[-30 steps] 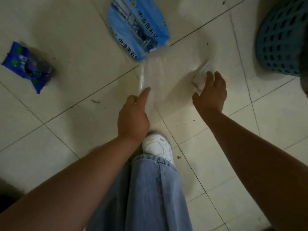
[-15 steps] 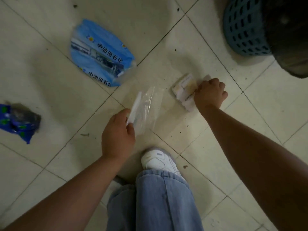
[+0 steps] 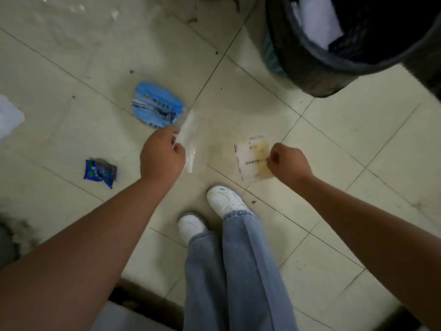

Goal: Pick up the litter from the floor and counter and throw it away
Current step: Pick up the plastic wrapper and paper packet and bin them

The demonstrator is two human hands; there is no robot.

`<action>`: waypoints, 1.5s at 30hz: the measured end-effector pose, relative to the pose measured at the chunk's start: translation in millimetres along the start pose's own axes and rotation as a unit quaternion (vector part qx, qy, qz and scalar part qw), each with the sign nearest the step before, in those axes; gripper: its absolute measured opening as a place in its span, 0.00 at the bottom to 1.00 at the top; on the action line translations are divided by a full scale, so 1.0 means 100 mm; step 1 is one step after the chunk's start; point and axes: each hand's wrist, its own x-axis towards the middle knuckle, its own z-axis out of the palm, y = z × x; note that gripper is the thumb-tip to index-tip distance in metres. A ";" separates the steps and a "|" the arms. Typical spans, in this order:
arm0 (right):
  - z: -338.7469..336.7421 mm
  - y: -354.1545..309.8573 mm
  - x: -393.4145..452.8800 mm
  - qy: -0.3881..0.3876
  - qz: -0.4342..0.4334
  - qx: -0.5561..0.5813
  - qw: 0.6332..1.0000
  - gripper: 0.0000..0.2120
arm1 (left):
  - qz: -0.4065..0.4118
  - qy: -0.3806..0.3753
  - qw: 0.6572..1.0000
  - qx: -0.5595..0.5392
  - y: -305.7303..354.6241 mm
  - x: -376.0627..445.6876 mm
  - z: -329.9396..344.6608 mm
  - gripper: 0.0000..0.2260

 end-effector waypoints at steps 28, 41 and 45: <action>-3.69 0.54 0.54 -0.103 0.086 0.152 0.979 0.13 | -0.208 -0.034 0.949 -0.236 3.64 0.26 -0.30 0.25; -3.27 -0.13 0.52 -0.169 -0.099 -0.217 0.956 0.24 | -0.157 -0.057 0.979 0.117 2.59 0.03 -0.43 0.26; -2.92 -0.68 0.13 -0.127 -0.257 -0.447 0.847 0.29 | -0.251 0.007 0.965 0.078 1.90 -0.35 -0.78 0.27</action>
